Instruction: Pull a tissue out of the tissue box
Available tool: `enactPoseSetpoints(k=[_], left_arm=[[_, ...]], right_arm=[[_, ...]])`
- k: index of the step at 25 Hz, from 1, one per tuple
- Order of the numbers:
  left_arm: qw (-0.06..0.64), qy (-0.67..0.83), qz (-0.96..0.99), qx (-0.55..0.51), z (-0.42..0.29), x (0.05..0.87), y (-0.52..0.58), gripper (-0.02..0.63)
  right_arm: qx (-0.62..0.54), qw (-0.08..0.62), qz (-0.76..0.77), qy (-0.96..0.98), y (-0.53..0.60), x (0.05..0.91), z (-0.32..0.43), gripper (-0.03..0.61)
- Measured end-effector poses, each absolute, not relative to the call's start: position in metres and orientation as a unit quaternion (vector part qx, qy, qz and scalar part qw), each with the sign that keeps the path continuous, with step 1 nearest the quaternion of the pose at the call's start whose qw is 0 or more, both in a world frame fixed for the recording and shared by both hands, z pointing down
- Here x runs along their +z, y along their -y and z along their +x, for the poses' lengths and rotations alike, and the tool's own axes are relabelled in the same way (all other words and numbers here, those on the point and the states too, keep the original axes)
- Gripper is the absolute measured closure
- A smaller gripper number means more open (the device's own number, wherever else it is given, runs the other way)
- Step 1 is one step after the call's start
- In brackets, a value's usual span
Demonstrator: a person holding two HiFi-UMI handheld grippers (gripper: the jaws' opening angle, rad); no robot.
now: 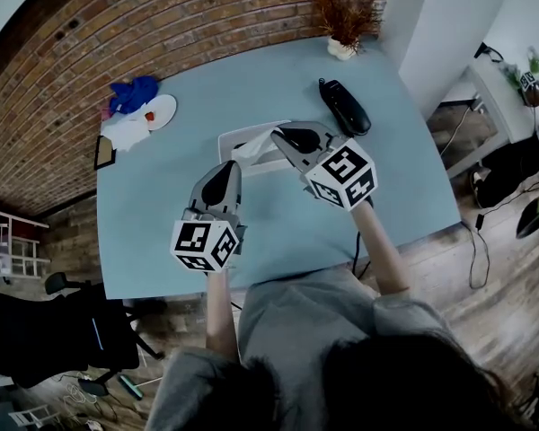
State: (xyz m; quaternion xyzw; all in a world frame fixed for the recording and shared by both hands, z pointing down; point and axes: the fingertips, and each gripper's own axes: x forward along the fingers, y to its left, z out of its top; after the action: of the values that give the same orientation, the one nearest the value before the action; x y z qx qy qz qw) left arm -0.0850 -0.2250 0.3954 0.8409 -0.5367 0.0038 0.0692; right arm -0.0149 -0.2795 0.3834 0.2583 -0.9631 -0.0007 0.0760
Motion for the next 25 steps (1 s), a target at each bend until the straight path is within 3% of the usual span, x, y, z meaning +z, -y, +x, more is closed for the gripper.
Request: enactPoseSetpoints(k=[25], left_arm=[[0.050,0.535,0.843,0.011,-0.068,0.390,0.198,0.611]], right_arm=[[0.013,0.027,0.291,0.956,0.257,0.389,0.009,0.578]])
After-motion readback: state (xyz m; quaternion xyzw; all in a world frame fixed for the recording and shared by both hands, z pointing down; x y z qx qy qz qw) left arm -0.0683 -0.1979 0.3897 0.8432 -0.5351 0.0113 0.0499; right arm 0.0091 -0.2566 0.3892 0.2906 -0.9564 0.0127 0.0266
